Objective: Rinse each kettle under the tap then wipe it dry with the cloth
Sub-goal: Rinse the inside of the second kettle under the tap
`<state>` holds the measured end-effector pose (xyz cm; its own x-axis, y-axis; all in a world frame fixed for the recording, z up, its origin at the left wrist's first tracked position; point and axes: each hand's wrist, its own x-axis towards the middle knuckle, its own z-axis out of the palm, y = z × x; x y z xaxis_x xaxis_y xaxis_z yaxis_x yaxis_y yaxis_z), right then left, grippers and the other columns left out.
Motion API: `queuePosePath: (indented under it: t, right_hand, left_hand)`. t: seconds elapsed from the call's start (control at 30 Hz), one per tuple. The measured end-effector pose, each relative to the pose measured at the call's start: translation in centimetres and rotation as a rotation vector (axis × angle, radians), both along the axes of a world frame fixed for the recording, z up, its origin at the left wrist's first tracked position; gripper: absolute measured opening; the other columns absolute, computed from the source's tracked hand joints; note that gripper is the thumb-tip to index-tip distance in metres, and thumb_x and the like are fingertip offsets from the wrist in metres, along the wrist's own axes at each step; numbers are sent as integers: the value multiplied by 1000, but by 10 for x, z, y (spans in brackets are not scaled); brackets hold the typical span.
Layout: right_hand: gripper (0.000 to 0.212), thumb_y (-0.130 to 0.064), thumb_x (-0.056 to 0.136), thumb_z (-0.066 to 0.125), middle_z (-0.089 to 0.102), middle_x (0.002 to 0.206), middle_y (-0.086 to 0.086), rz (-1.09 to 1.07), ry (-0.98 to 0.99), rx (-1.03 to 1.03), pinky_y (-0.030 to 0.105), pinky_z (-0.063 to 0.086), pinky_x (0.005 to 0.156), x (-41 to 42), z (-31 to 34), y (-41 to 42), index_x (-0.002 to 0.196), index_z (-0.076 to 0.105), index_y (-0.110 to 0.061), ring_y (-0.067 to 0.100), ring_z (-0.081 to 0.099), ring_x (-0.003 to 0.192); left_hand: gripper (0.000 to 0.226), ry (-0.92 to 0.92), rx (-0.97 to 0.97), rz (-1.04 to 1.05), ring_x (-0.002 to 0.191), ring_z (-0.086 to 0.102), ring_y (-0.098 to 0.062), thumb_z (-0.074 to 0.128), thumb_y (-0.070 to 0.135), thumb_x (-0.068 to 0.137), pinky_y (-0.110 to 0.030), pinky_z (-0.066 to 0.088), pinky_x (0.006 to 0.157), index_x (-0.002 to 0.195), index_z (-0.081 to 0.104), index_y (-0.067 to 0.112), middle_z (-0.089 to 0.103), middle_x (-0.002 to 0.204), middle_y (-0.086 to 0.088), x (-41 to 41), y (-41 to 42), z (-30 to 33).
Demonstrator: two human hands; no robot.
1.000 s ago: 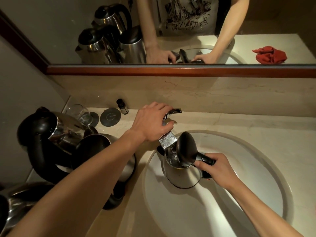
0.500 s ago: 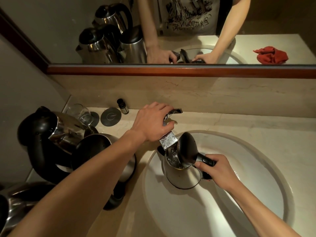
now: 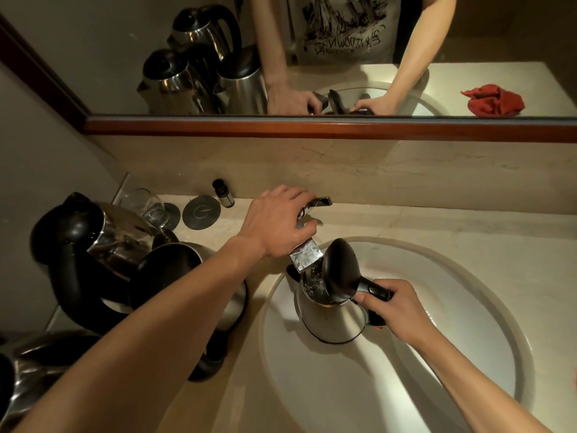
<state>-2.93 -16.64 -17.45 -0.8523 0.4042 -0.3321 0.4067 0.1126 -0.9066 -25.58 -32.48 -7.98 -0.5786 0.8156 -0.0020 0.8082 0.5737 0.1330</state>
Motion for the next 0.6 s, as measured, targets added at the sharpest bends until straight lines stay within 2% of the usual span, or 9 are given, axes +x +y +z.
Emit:
queuePosePath:
  t: [0.23, 0.3, 0.37, 0.6]
  right_hand:
    - [59, -55, 61, 78, 41, 53, 8, -24, -25, -35, 36, 37, 55, -1, 1, -1, 64, 60, 2, 21, 40, 49]
    - [64, -56, 61, 78, 39, 55, 9, -31, -28, -33, 37, 36, 55, -1, 2, -1, 67, 60, 6, 21, 40, 50]
    - [71, -56, 61, 79, 36, 56, 9, -47, -35, -39, 37, 36, 53, -1, 3, -1, 71, 58, 11, 21, 39, 51]
    - [74, -55, 64, 78, 32, 59, 7, -89, -34, -65, 36, 32, 53, -2, 8, -5, 70, 50, 13, 21, 34, 54]
  left_hand:
    - [68, -2, 0, -2, 117, 52, -19, 30, 59, 82, -35, 40, 88, 136, 53, 25, 59, 133, 7, 0, 0, -1]
    - [69, -3, 1, -1, 117, 52, -18, 29, 60, 81, -35, 40, 88, 136, 53, 26, 59, 133, 7, 0, 0, -1]
    - [69, -4, 2, 0, 118, 51, -18, 29, 60, 81, -35, 39, 88, 136, 53, 26, 59, 133, 8, 0, 0, -1]
    - [72, -5, 7, 1, 118, 52, -18, 26, 61, 80, -35, 39, 88, 136, 53, 26, 59, 134, 8, 1, 1, 1]
